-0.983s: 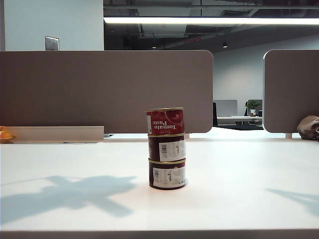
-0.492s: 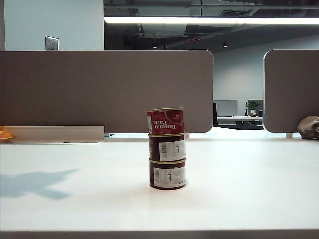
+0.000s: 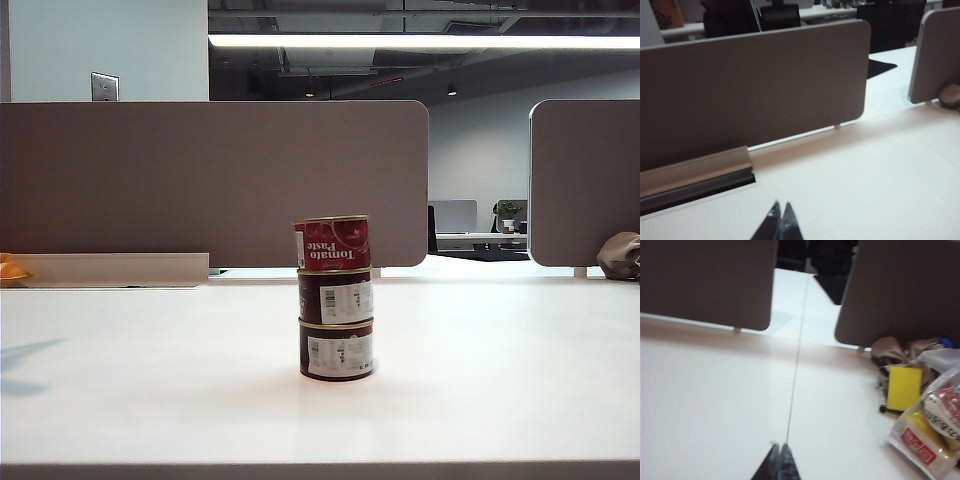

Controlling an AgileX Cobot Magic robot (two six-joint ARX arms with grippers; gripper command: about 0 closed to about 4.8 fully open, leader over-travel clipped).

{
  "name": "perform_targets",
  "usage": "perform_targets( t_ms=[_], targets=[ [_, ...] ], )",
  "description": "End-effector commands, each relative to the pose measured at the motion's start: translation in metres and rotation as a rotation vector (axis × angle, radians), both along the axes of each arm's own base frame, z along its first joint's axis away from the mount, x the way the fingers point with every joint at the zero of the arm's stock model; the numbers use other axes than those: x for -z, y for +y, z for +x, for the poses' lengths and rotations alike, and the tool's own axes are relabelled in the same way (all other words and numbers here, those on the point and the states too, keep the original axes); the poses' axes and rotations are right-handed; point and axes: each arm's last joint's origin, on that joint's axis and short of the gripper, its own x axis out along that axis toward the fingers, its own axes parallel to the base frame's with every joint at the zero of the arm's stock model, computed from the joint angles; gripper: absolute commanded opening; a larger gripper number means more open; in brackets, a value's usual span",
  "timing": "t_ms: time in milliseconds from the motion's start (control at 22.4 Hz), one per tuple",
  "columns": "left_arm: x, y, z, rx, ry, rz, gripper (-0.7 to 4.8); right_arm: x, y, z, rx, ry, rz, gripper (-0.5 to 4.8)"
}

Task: Pick up the cans one by one and stack them together.

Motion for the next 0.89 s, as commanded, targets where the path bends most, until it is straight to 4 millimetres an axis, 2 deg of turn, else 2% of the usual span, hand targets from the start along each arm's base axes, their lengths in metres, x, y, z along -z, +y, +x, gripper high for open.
perform_targets(
  t_ms=[45, 313, 894],
  targets=[
    [-0.0040, 0.0024, -0.0054, -0.002, -0.034, -0.005, -0.05, -0.0068, -0.0042, -0.0072, 0.029, -0.054, 0.001, 0.00],
    [-0.0039, 0.0023, -0.0057, 0.001, -0.033, -0.005, -0.05, -0.0100, -0.0058, -0.0152, 0.037, -0.087, 0.003, 0.00],
    [-0.0022, 0.0021, -0.0048, 0.001, -0.022, -0.002, -0.05, -0.0097, -0.0058, -0.0153, 0.038, -0.087, 0.003, 0.00]
  ],
)
